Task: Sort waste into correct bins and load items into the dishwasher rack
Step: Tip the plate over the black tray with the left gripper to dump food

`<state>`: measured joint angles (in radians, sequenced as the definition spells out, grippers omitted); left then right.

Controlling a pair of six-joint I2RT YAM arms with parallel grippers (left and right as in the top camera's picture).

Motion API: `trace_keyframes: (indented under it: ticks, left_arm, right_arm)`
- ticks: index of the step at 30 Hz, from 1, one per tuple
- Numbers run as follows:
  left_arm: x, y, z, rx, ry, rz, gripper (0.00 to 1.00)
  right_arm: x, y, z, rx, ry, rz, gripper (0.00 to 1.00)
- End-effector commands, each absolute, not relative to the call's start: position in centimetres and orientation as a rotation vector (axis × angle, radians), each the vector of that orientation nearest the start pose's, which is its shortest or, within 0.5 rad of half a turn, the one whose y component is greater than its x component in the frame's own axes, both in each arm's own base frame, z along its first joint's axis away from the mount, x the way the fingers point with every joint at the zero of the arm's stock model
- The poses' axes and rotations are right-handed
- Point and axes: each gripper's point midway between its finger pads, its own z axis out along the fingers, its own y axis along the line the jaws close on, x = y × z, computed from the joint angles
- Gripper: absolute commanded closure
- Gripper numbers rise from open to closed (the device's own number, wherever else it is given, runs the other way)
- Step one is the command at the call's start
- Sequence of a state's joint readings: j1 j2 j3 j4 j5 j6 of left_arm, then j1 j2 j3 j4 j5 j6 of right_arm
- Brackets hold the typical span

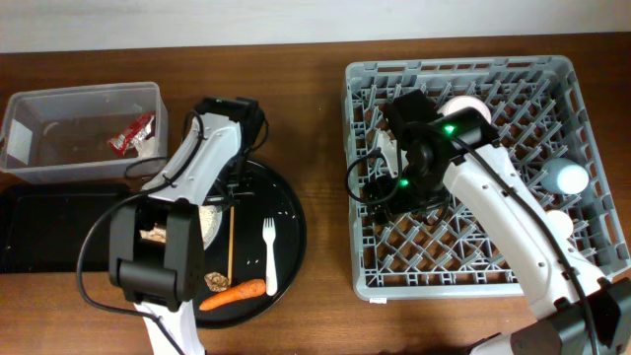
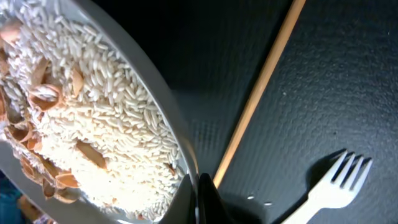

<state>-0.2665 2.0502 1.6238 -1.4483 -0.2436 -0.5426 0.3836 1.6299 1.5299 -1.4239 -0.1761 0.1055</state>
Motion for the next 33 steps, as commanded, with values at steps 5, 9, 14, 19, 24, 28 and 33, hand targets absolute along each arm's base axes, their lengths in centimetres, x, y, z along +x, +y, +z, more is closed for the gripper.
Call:
trace_keyframes:
  ticks: [5,9,14,19,24,28,33]
  left_arm:
    - [32.4,-1.2,12.4,-0.400,3.157,0.527,1.00]
    - [33.6,3.5,15.0,-0.541,3.052,0.307,1.00]
    - [35.1,9.2,14.9,-0.692,2.957,0.095,1.00]
    - [37.1,13.6,15.5,-0.742,2.792,-0.117,1.00]
    - [38.0,15.5,16.6,-0.718,2.667,-0.339,1.00]
    - [37.9,16.1,18.2,-0.662,2.550,-0.578,1.00]
    - [36.6,16.6,21.2,-0.503,2.304,-0.905,1.00]
  right_arm:
    - [26.3,13.5,16.8,-0.417,3.106,0.264,0.12]
    - [26.2,13.4,16.8,-0.417,3.113,0.262,0.12]
    - [26.2,13.4,16.8,-0.417,3.112,0.262,0.12]
    - [26.2,13.4,16.8,-0.417,3.112,0.262,0.12]
    - [26.2,13.4,16.8,-0.417,3.112,0.262,0.12]
    - [26.2,13.4,16.8,-0.416,3.113,0.262,0.11]
    - [26.2,13.4,16.8,-0.416,3.113,0.262,0.12]
